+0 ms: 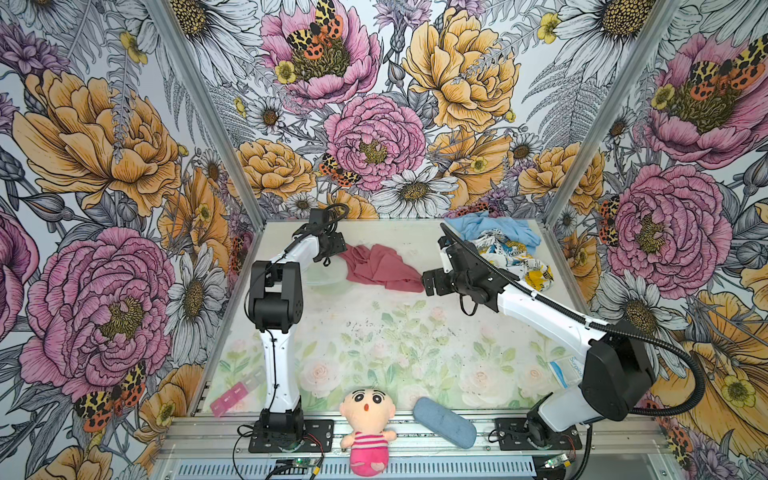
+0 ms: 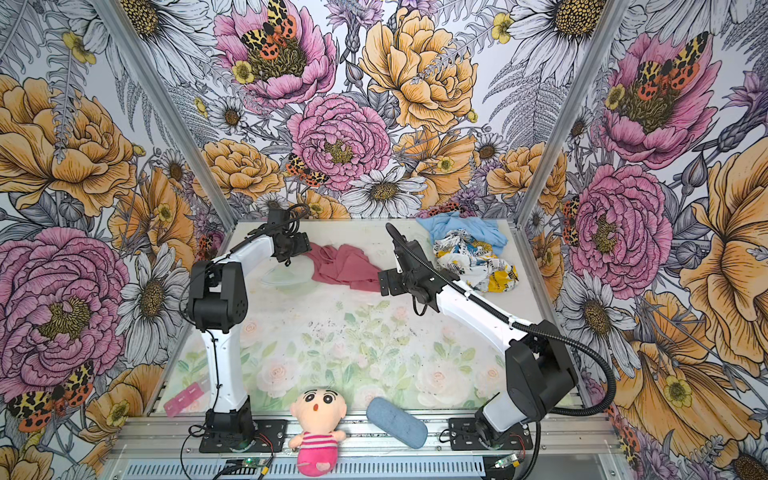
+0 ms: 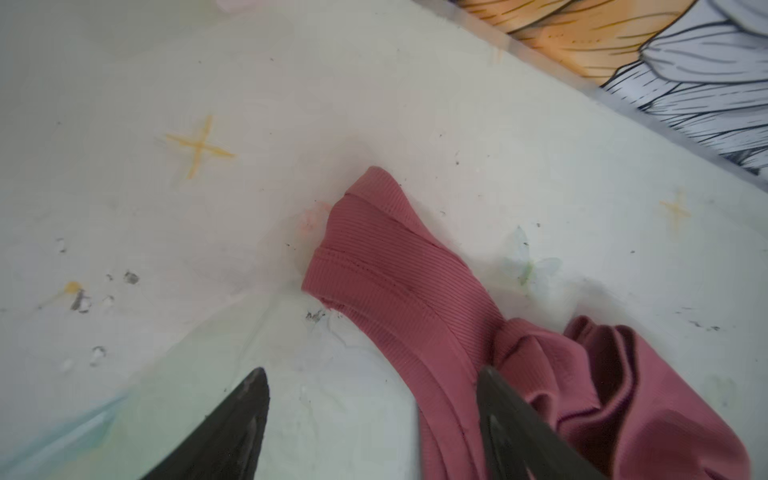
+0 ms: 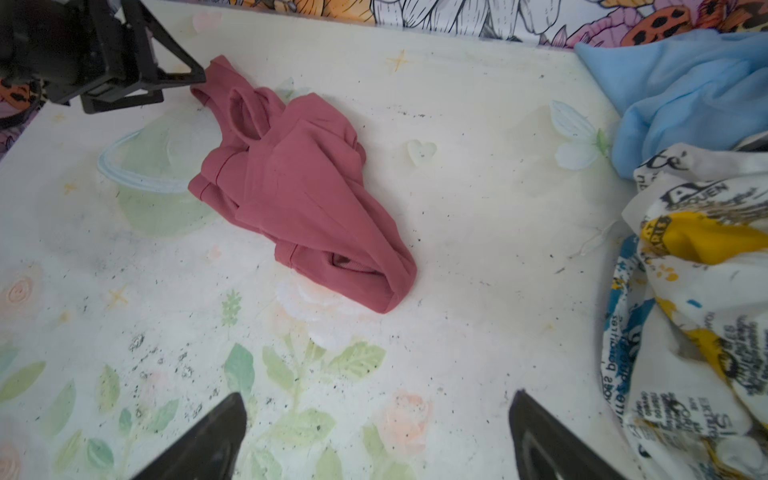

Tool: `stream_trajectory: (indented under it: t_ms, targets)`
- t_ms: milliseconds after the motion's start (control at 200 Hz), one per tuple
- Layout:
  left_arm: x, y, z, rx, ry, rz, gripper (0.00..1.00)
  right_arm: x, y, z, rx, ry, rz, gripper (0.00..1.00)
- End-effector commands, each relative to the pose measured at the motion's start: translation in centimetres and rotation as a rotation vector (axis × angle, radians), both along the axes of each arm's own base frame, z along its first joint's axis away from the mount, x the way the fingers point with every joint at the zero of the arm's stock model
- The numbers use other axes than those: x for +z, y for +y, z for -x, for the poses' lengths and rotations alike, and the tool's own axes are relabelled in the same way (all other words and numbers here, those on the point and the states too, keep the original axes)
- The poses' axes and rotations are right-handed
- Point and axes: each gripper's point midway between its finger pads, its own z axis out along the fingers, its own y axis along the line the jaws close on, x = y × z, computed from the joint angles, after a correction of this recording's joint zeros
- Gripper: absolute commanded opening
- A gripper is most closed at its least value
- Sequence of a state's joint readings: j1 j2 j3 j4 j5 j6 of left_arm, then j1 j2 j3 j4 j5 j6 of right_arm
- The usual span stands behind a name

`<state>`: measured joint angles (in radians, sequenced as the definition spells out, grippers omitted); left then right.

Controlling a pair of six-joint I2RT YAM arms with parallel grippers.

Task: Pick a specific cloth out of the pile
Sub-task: 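Grasp the pink cloth with the left gripper while the right gripper withdraws, then lift the pink cloth with the left gripper and hold it up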

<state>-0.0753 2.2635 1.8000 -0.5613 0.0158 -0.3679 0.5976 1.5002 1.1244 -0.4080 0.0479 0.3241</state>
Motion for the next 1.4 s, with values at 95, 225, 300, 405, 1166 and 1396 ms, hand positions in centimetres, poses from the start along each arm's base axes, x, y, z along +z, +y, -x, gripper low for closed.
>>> stream_trajectory:
  t_ms: [95,225,300,405,1166,1396]
  targets:
    - [-0.5,-0.5,-0.7,-0.007,0.038,-0.056,0.74,2.4,1.7,1.8,0.055,-0.087,-0.129,0.99]
    - [-1.5,-0.7,-0.9,-0.011,0.052,-0.07,0.69,3.3,2.5,2.0,0.088,-0.124,-0.165,0.99]
    - [-1.9,-1.0,-1.4,-0.025,0.048,-0.085,0.68,3.8,2.9,2.0,0.11,-0.14,-0.176,0.99]
    - [-2.7,-1.3,-2.4,-0.031,0.045,-0.066,0.62,4.3,3.4,1.9,0.126,-0.148,-0.191,0.99]
    - [29.8,-2.2,-2.0,-0.074,-0.565,-0.033,0.0,5.1,4.2,1.3,0.121,-0.167,-0.238,0.99]
    - [40.7,-0.2,1.8,-0.024,-0.78,-0.09,0.0,6.4,4.4,0.9,0.114,-0.194,-0.253,0.99]
